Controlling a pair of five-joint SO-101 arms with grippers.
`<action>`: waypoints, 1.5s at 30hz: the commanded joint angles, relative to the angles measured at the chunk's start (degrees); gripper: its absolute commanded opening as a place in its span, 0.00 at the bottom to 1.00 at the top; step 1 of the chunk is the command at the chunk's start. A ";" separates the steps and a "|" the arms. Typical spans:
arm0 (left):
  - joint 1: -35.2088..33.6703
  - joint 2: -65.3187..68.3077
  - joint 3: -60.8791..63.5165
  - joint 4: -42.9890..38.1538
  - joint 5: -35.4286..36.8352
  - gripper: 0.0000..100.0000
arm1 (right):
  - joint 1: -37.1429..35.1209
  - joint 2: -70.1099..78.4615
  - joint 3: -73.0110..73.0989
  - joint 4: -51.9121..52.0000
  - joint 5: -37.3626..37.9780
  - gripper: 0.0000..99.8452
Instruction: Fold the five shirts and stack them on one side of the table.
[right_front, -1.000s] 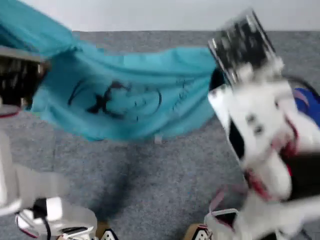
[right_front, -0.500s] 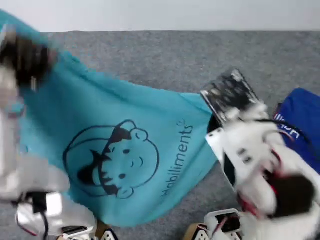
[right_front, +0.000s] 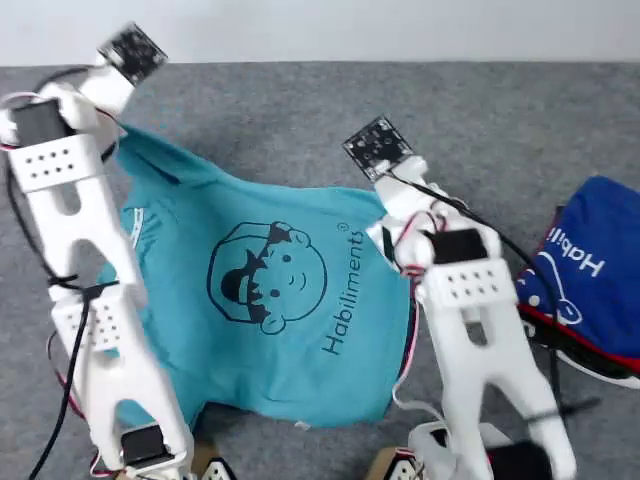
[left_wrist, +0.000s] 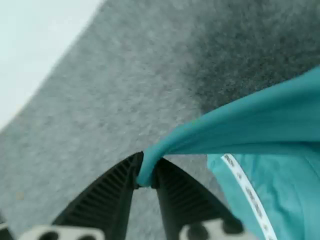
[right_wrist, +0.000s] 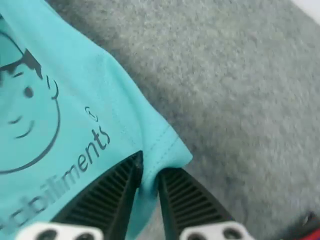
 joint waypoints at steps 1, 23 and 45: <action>0.70 4.13 -4.53 -4.13 -0.70 0.01 | 1.54 6.81 -2.20 -9.10 2.37 0.01; 4.22 13.01 -11.82 -33.93 -0.26 0.00 | 3.03 59.12 -66.90 -9.36 3.60 0.01; 0.00 12.04 -22.64 -16.26 -4.13 0.00 | -3.82 57.80 -80.62 12.18 3.69 0.01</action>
